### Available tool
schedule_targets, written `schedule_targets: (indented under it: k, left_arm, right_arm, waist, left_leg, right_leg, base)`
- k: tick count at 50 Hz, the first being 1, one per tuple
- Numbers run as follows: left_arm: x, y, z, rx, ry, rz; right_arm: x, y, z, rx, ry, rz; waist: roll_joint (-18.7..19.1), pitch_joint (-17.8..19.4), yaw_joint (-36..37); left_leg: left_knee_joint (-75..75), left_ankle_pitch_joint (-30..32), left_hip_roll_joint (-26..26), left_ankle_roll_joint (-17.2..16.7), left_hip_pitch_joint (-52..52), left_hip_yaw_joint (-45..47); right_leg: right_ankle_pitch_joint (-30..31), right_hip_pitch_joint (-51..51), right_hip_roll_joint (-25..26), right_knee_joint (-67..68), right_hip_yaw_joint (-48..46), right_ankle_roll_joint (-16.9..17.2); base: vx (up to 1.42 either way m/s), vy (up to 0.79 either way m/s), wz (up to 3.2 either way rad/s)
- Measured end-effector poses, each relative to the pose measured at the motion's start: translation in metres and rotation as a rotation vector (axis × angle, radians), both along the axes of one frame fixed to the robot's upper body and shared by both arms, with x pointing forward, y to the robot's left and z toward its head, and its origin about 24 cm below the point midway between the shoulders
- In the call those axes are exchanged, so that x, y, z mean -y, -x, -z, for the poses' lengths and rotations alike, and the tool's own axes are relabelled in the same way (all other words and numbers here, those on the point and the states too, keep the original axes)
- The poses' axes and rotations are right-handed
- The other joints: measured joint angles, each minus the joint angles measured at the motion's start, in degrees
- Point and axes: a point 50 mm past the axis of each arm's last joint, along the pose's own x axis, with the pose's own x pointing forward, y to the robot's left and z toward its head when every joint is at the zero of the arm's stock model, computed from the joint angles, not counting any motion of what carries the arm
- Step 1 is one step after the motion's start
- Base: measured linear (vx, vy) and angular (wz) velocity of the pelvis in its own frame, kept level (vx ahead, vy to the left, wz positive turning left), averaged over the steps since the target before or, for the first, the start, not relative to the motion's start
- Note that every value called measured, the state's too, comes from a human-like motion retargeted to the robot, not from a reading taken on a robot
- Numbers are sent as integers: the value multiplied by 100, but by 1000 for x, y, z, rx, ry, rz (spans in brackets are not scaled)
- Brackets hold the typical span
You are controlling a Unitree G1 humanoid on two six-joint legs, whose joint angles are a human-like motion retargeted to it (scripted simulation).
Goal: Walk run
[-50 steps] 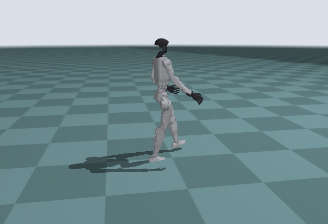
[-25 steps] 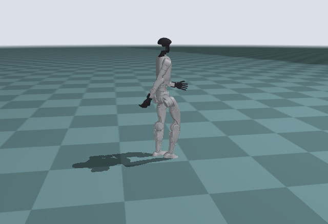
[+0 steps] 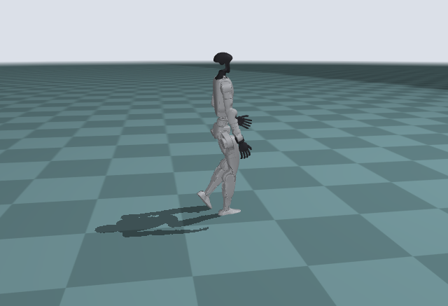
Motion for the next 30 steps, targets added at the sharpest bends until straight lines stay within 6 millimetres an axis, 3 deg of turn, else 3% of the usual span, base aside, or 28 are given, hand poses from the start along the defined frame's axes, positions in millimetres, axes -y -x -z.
schedule_targets:
  k: [3, 7, 10, 13, 14, 15, 17, 18, 20, 22, 23, 25, 27, 30]
  left_arm:
    - [-7, 5, -2, 6, -24, -8]
    - [-15, 6, -5, 19, -56, 4]
    - [-15, 2, -7, 29, -82, 8]
    - [-15, 1, -6, 20, -120, 0]
    - [-14, 1, -5, 16, -123, 2]
    - [-12, 0, -4, 12, -121, 5]
    - [-9, 2, -3, 2, -109, 13]
    - [-8, 2, -2, 3, -102, 14]
    - [-8, -3, -4, 18, -87, 12]
    - [-8, -15, -8, 43, -75, 19]
    - [-9, -21, -10, 55, -77, 20]
    - [-10, -35, -15, 84, -83, 21]
    - [-5, -46, -20, 114, -72, 25]
    - [1, -61, -31, 176, -57, 38]
  right_arm:
    - [26, -77, -37, 288, 139, -77]
    - [46, -147, -94, 581, 254, -147]
    - [57, -174, -126, 728, 309, -149]
    - [59, -173, -127, 750, 296, -111]
    - [59, -167, -120, 735, 282, -96]
    - [58, -159, -113, 714, 265, -79]
    - [49, -130, -83, 599, 207, -55]
    - [42, -110, -65, 513, 171, -48]
    - [23, -64, -31, 303, 96, -44]
    - [3, -13, -5, 70, 33, -43]
    - [-10, 15, 5, -42, -7, -54]
    - [-34, 70, 15, -248, -85, -85]
    - [-52, 127, 16, -442, -146, -98]
    - [-83, 204, 4, -660, -268, -104]
  waist:
    - [-192, 26, 473]
    - [-197, 71, 1155]
    - [-272, 93, 1437]
    - [-276, 22, 1298]
    - [-284, -27, 1302]
    - [-312, -85, 1333]
    - [-412, -213, 1550]
    - [-438, -241, 1611]
    - [-493, -142, 1403]
    - [-680, 78, 1202]
    - [-572, 80, 1242]
    - [-116, 74, 1246]
    - [117, 181, 1088]
    - [456, 333, 517]
  left_leg:
    - [-1008, -641, 176, 483, -697, 336]
    - [-3310, -835, 98, 1089, -1136, 317]
    - [-4855, -1349, -30, 1504, -1354, 523]
    - [-5447, -1853, -46, 871, -1371, 757]
    - [-5236, -1857, -7, 957, -1369, 859]
    - [-4925, -1811, 6, 1209, -1377, 904]
    - [-4489, -1450, 249, 1229, -1293, 1392]
    - [-4312, -1242, 140, 1265, -1278, 854]
    - [-3630, -1486, -239, 1354, -1380, -354]
    - [-3121, -2075, -664, 1368, -1135, -457]
    - [-3126, -2187, -273, 1394, -885, 23]
    - [-3384, -2323, 354, 1316, -395, 217]
    - [-3615, -2448, 197, 1278, 20, -135]
    - [-4242, -2351, 230, 1141, 742, -274]
  right_leg:
    - [-55, 488, 70, -252, 106, -135]
    - [-266, 1102, 289, -376, 517, -225]
    - [-373, 1510, 250, -307, 693, -225]
    - [-46, 1939, 406, -244, 287, -153]
    - [216, 2024, 424, -155, 226, -16]
    - [527, 2083, 404, -41, 200, 161]
    - [1686, 2147, 256, 372, -38, 586]
    - [2379, 2139, 223, 679, -101, 882]
    - [3245, 1805, 325, 1941, -103, 1399]
    - [3245, 1138, 242, 3883, -233, 1875]
    - [3245, 919, 314, 4116, -324, 1943]
    - [3030, 435, 896, 3993, -471, 1653]
    - [2545, -88, 1068, 3975, -417, 1567]
    - [1541, -794, 743, 3443, -536, 1929]
  base:
    - [101, -23, -151]
    - [103, -8, -146]
    - [117, 0, -65]
    - [128, -13, 25]
    - [131, -6, 7]
    - [131, -2, -43]
    - [131, 0, -88]
    - [133, 2, -54]
    - [154, -2, 36]
    - [146, -12, 49]
    - [109, -11, -20]
    - [93, -7, -21]
    - [109, -4, 67]
    - [109, -5, 146]
